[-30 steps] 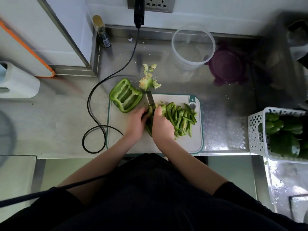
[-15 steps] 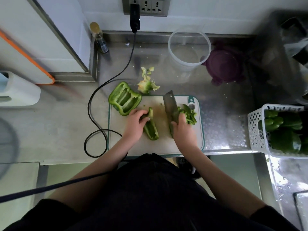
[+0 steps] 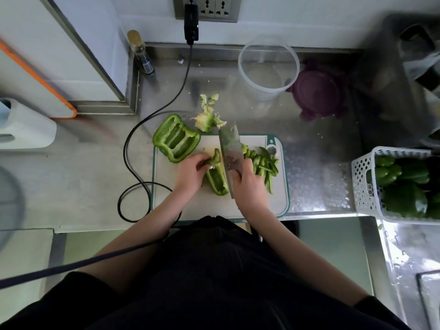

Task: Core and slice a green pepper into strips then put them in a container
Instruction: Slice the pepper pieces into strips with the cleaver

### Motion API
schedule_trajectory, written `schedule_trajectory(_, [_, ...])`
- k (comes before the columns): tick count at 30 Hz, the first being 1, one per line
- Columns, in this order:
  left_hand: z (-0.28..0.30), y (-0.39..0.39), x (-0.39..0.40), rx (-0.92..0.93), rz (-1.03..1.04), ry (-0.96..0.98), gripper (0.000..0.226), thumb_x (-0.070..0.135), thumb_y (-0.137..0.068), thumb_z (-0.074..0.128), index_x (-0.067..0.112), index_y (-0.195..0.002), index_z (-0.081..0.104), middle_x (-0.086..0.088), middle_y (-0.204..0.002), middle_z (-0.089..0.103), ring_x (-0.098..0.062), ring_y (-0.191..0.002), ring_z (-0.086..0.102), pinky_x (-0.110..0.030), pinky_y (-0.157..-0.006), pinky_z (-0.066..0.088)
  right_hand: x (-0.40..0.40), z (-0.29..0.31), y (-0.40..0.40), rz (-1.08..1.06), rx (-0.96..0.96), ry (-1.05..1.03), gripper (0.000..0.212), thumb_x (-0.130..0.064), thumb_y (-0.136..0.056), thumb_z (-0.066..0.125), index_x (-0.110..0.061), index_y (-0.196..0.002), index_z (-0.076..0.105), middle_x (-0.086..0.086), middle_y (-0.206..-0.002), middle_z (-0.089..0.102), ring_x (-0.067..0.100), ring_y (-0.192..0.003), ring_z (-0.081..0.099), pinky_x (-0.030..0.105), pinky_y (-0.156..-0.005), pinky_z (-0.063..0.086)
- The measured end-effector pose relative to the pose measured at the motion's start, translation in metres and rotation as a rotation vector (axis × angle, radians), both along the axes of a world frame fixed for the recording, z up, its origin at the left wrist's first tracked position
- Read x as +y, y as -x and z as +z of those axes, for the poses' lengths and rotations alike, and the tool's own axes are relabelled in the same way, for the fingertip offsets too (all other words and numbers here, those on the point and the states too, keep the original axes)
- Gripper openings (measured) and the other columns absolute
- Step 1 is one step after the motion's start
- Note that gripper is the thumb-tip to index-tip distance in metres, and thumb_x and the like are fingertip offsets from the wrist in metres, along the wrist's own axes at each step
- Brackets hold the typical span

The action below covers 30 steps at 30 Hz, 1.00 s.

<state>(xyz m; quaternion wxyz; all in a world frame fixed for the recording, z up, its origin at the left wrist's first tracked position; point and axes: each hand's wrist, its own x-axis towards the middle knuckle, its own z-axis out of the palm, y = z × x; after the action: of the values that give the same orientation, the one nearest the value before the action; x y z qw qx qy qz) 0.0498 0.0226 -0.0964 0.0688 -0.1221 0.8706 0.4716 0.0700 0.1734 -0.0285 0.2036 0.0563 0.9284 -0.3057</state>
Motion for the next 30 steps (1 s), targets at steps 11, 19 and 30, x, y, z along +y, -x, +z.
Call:
schedule_trajectory(11, [0.005,0.001,-0.003,0.040,-0.047,0.026,0.029,0.001,-0.087,0.059,0.005,-0.115,0.066,-0.009,-0.106,0.065,-0.024,-0.096,0.062,-0.035,-0.085,0.050,-0.009,-0.013,-0.003,0.039,0.002,-0.006,0.022,-0.025,-0.102,0.034,-0.008,-0.116,0.035,0.003,-0.065,0.050,0.027,-0.058,0.052,0.032,-0.045,0.039])
schedule_trajectory(19, [0.005,0.002,-0.002,0.070,-0.078,0.045,0.020,-0.002,-0.085,0.060,0.000,-0.102,0.071,-0.015,-0.093,0.064,-0.024,-0.084,0.060,-0.036,-0.075,0.051,-0.017,-0.022,-0.003,0.132,-0.002,-0.171,0.029,-0.021,-0.103,0.034,-0.006,-0.128,0.030,0.002,-0.063,0.048,0.025,-0.058,0.054,0.030,-0.044,0.038])
schedule_trajectory(30, [0.004,0.002,-0.003,0.061,-0.079,0.073,0.014,-0.004,-0.084,0.059,-0.004,-0.092,0.071,-0.012,-0.083,0.060,-0.023,-0.078,0.056,-0.025,-0.066,0.039,-0.027,-0.026,0.000,0.291,-0.068,-0.378,0.049,0.003,-0.095,0.040,-0.006,-0.138,0.021,0.010,-0.087,0.065,0.026,-0.071,0.063,0.031,-0.055,0.045])
